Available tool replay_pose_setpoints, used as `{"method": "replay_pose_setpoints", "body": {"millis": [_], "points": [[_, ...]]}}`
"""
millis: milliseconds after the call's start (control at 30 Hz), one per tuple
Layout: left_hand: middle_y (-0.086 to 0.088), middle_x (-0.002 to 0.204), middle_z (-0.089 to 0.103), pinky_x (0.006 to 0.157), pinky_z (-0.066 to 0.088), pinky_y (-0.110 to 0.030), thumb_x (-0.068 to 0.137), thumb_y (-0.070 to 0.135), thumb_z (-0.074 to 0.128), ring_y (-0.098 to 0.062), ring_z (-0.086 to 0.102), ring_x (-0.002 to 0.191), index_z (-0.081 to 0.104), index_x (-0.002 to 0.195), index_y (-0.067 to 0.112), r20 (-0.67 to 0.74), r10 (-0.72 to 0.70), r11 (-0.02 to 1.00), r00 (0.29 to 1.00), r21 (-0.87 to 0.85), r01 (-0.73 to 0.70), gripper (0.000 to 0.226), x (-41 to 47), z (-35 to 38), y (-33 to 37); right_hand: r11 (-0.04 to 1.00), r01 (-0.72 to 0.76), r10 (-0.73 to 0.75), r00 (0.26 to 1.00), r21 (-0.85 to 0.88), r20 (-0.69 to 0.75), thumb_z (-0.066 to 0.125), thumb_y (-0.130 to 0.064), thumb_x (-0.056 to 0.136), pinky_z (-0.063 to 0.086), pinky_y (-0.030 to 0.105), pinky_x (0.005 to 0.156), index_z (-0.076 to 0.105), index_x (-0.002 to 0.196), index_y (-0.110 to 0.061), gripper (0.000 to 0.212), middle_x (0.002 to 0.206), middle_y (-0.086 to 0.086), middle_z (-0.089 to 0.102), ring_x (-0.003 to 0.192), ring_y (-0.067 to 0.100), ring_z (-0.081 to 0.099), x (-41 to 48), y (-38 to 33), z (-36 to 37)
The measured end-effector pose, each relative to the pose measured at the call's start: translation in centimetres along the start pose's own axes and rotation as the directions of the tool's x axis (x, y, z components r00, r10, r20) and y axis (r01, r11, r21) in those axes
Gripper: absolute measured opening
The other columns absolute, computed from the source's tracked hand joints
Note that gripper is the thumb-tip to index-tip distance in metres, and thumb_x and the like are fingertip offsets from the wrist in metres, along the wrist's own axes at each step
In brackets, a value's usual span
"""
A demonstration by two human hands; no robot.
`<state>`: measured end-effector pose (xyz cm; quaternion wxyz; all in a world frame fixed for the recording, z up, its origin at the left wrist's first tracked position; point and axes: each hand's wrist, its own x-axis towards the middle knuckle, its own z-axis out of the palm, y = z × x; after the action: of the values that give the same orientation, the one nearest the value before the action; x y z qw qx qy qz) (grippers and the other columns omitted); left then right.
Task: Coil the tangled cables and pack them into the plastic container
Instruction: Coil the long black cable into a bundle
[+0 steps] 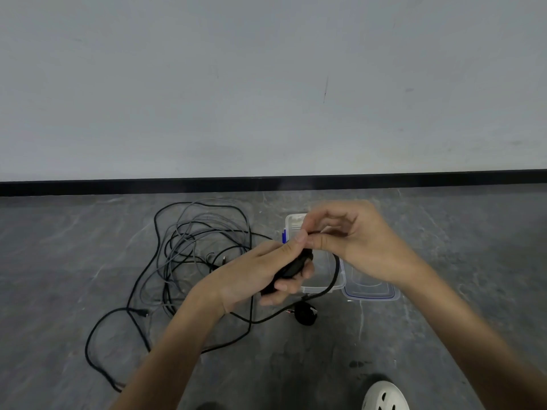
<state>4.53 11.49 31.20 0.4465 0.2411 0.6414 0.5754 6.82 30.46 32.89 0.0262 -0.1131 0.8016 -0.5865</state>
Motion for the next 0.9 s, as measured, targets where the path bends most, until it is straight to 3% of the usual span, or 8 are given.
{"method": "replay_pose_setpoints", "body": {"millis": [100, 200, 300, 467, 633, 767, 900], "points": [[0.008, 0.053, 0.031, 0.059, 0.026, -0.033, 0.093, 0.066, 0.029, -0.009, 0.025, 0.039, 0.053, 0.079, 0.017, -0.050, 0.014, 1.000, 0.999, 0.018, -0.014, 0.056, 0.1, -0.1, -0.1, 0.999, 0.027, -0.027, 0.999, -0.025, -0.029, 0.073, -0.003, 0.080, 0.056, 0.035, 0.079, 0.071, 0.087, -0.003, 0.008, 0.084, 0.003, 0.071, 0.083, 0.018, 0.068, 0.0, 0.2, 0.2], [0.006, 0.054, 0.029, 0.050, 0.025, -0.023, 0.095, 0.065, 0.028, -0.010, 0.022, 0.040, 0.050, 0.075, 0.020, -0.062, 0.014, 1.000, 0.998, 0.027, -0.012, 0.054, 0.2, -0.3, -0.1, 0.997, 0.033, -0.035, 0.999, -0.069, -0.034, 0.074, -0.001, 0.080, 0.055, 0.037, 0.073, 0.072, 0.085, -0.006, 0.008, 0.088, 0.000, 0.064, 0.086, 0.016, 0.063, 0.1, 0.3, 0.5], [0.007, 0.054, 0.029, 0.045, 0.026, -0.019, 0.098, 0.060, 0.029, -0.011, 0.023, 0.041, 0.049, 0.072, 0.021, -0.073, 0.025, 1.000, 0.997, 0.013, -0.024, 0.050, 0.2, -0.5, -0.2, 0.999, 0.009, -0.011, 1.000, -0.049, -0.022, 0.071, 0.003, 0.081, 0.056, 0.042, 0.080, 0.071, 0.087, -0.011, 0.016, 0.088, -0.001, 0.067, 0.089, 0.016, 0.064, 0.2, 0.6, 0.5], [0.007, 0.053, 0.028, 0.038, 0.022, -0.019, 0.091, 0.058, 0.037, -0.008, 0.022, 0.038, 0.050, 0.065, 0.026, -0.123, 0.083, 0.989, 0.989, -0.110, -0.097, 0.043, 0.2, -0.9, -0.2, 0.997, -0.045, 0.040, 0.994, -0.058, -0.100, 0.068, -0.004, 0.086, 0.054, 0.033, 0.087, 0.072, 0.092, -0.019, 0.017, 0.091, -0.002, 0.074, 0.091, 0.011, 0.068, 0.2, 1.0, 0.4], [0.009, 0.051, 0.028, 0.036, 0.027, -0.012, 0.096, 0.051, 0.036, -0.005, 0.023, 0.034, 0.048, 0.064, 0.024, -0.123, 0.119, 0.953, 0.985, -0.264, -0.148, 0.043, 0.2, -0.8, -0.1, 0.979, -0.051, 0.044, 0.998, -0.195, -0.042, 0.051, -0.012, 0.098, 0.050, 0.048, 0.086, 0.069, 0.111, -0.005, 0.024, 0.096, 0.013, 0.072, 0.092, 0.031, 0.067, 0.4, 1.6, 1.6], [0.010, 0.050, 0.029, 0.035, 0.027, -0.012, 0.097, 0.047, 0.030, -0.004, 0.023, 0.033, 0.049, 0.065, 0.024, -0.122, 0.128, 0.924, 0.984, -0.345, -0.163, 0.044, 0.2, -0.9, 0.0, 0.984, -0.046, 0.043, 0.999, -0.169, -0.021, 0.042, -0.008, 0.101, 0.048, 0.030, 0.077, 0.065, 0.104, -0.011, 0.023, 0.084, 0.003, 0.066, 0.081, 0.016, 0.061, 0.5, 1.2, 2.0], [0.009, 0.050, 0.027, 0.035, 0.024, -0.013, 0.096, 0.046, 0.031, -0.005, 0.021, 0.034, 0.049, 0.063, 0.024, -0.167, 0.116, 0.919, 0.979, -0.355, -0.170, 0.044, 0.4, -0.7, 0.1, 0.974, -0.039, 0.030, 0.999, -0.225, -0.040, 0.042, -0.009, 0.102, 0.045, 0.028, 0.070, 0.059, 0.086, -0.023, 0.027, 0.071, 0.002, 0.059, 0.072, 0.019, 0.058, 0.6, 1.3, 2.2]]}}
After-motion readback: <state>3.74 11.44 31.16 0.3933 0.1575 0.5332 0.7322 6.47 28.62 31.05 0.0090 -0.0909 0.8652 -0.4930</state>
